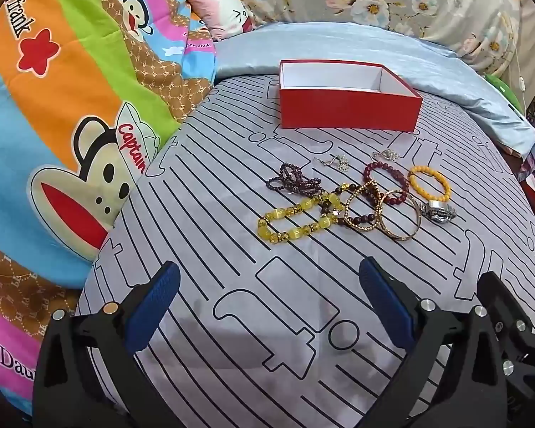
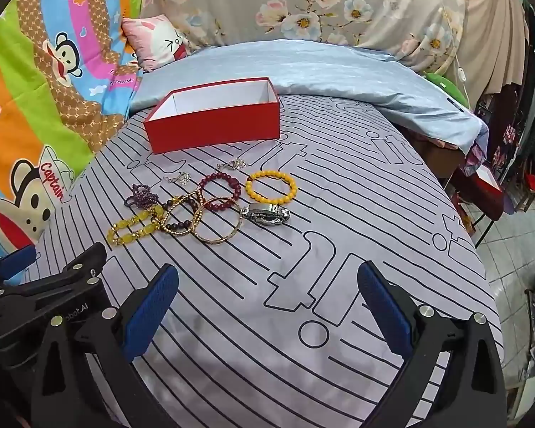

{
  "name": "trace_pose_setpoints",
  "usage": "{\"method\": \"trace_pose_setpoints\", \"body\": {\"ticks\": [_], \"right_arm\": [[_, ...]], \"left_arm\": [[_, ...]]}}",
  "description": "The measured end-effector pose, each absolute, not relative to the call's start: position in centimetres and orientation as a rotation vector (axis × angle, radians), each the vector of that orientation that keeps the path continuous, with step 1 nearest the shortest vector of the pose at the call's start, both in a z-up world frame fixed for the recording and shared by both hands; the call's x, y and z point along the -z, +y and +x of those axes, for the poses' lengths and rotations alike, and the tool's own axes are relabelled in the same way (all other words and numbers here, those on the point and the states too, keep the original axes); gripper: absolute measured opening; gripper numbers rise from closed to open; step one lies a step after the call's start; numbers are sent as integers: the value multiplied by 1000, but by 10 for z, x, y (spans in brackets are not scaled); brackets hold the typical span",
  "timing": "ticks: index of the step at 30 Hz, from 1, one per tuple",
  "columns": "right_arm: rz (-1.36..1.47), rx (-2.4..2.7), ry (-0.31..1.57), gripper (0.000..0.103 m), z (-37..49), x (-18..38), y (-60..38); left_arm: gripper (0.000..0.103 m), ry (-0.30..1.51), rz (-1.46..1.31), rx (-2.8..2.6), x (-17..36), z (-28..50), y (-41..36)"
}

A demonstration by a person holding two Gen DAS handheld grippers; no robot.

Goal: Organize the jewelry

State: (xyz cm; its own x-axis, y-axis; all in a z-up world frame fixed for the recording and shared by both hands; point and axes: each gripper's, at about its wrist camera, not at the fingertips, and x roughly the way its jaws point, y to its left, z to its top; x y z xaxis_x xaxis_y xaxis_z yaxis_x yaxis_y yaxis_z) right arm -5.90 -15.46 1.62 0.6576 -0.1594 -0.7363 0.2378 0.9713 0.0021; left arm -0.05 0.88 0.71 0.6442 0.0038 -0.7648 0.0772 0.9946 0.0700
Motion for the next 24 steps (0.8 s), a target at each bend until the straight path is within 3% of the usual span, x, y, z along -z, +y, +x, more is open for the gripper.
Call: {"method": "trace_pose_setpoints", "body": {"ticks": [24], "right_arm": [[82,235,818,96,-59,-15,-149]], "left_arm": [[95,872,97,42,-6,0,10]]}}
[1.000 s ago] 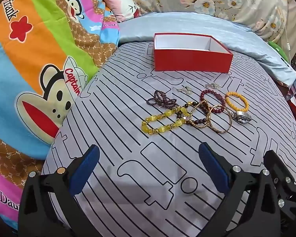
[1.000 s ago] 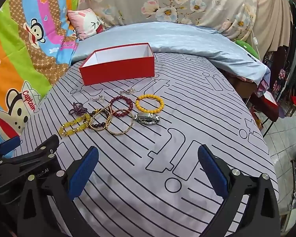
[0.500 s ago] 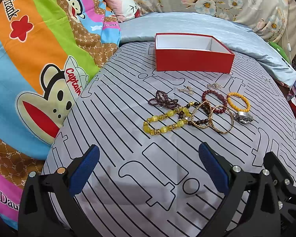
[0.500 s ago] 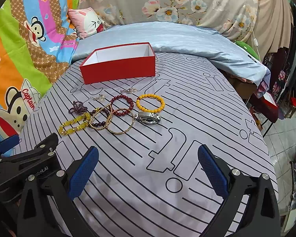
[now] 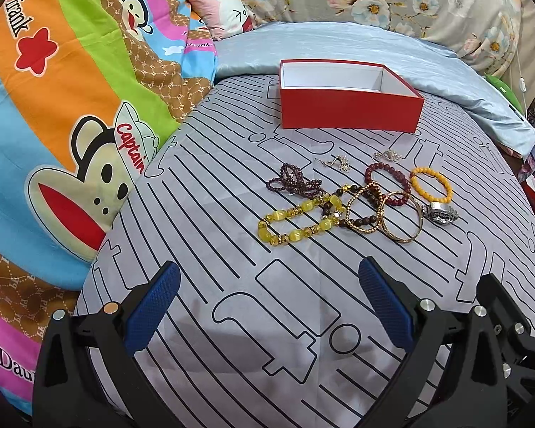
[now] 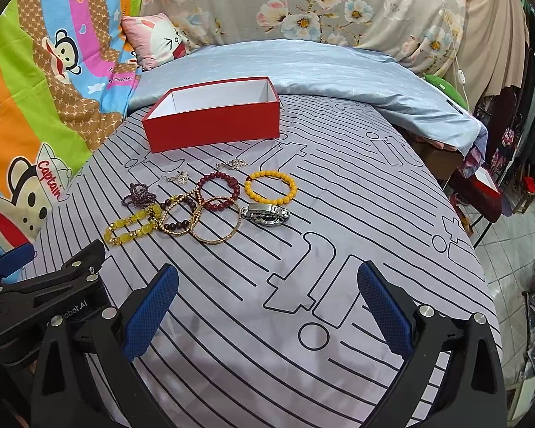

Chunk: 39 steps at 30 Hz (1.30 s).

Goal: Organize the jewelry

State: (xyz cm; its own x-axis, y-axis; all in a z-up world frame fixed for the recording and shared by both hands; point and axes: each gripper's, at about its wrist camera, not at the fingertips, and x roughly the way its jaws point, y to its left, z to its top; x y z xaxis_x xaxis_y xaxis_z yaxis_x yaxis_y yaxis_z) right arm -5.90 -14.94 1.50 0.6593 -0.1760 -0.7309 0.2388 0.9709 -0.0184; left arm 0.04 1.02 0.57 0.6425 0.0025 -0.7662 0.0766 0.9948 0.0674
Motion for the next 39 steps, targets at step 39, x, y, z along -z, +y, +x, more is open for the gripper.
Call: {"method": "trace_pose_setpoints", "body": {"ticks": [39], "right_arm": [[78,239,828,96,-56,-9,-147]], "left_arm": [[95,882,93,40,3,7,10]]}}
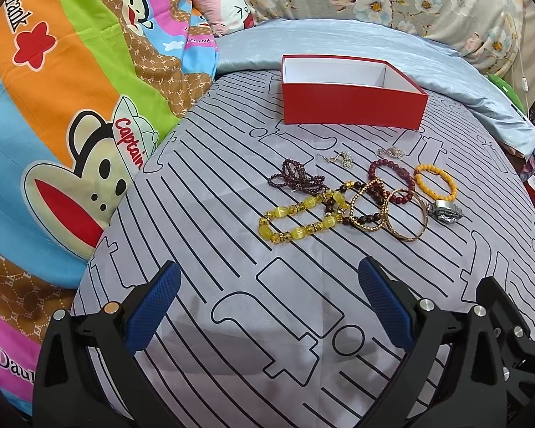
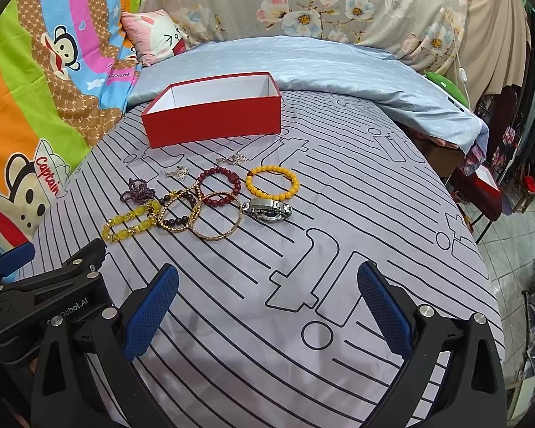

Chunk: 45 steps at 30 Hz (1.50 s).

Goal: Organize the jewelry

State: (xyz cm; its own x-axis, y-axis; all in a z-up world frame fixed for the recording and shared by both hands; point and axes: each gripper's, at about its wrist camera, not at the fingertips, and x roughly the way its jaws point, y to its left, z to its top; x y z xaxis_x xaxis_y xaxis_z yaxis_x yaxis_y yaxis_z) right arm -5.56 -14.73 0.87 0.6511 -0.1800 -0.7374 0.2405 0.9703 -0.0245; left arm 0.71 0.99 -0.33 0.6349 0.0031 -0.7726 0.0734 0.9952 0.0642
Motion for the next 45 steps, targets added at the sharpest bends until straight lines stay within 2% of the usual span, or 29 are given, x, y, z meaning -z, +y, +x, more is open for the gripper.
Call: {"method": "trace_pose_setpoints", "body": {"ticks": [21,32,45], "right_arm": [[75,235,858,96,-49,1,-149],[110,250,908,96,-36,19,-169],[119,245,951,96,-6,36,-185]], "left_arm": [[95,908,60,70,15,15,13],[94,941,6,5,31,53,39],[93,950,22,66,37,85,14]]}}
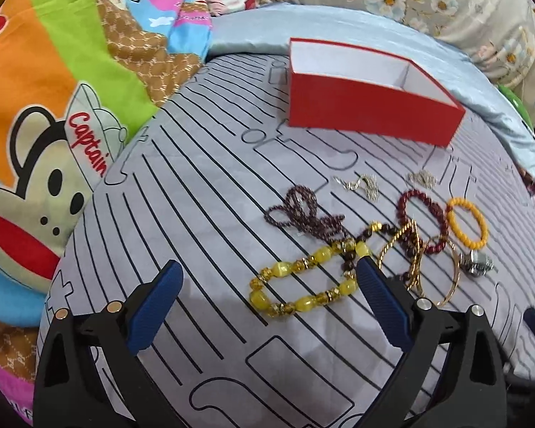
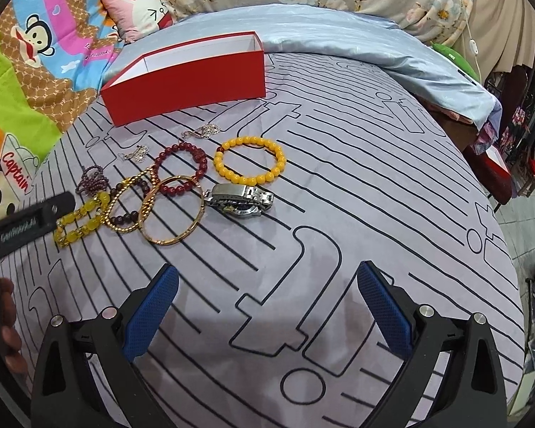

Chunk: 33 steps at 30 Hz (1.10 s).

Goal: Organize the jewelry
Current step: 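Lower the left tool onto the dark garnet bead bracelet and close it, then grasp the orange bead bracelet with the right tool while the left tool holds the garnet bracelet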

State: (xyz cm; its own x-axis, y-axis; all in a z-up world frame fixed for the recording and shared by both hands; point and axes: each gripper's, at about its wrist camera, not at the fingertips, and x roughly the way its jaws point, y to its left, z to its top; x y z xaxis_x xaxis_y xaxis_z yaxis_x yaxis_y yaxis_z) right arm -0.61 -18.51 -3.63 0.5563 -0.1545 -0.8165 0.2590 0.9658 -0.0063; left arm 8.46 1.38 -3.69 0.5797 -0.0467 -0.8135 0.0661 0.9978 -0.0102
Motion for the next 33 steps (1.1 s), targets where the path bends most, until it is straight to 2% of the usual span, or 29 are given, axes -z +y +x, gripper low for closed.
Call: {"method": "trace_pose_setpoints", "body": {"ticks": [8,17,19,20,21,22,24,25,27,30,33], "right_arm": [[114,234,952,96,16,40,-190],[110,227,946,96,26,37,-188],[117,226,947,96,27,38,-189],[119,227,949,96,27,38,-190],[121,227,950,96,27,38,-191],[123,226,952,96,27,39,-193],[129,225,954,96,28,39,-195],[133,223,954,96,29,39,-196],[140,219,952,96,30,39,-199],[145,215,946,92,34,38,-202],[143,224,944,86,40,37,-205]], "left_arm": [[93,953,27,56,41,86,23],[92,978,-24,49,44,121,13],[81,995,-21,58,50,128,8],[70,1013,-24,70,55,131,5],[64,1024,-35,79,58,134,4],[62,1018,-40,73,57,134,4],[41,1010,-44,89,57,135,2],[38,1010,-47,98,56,135,2],[20,1014,-63,127,55,136,2],[13,1009,-72,148,52,136,1],[12,994,-71,161,47,132,2]]}}
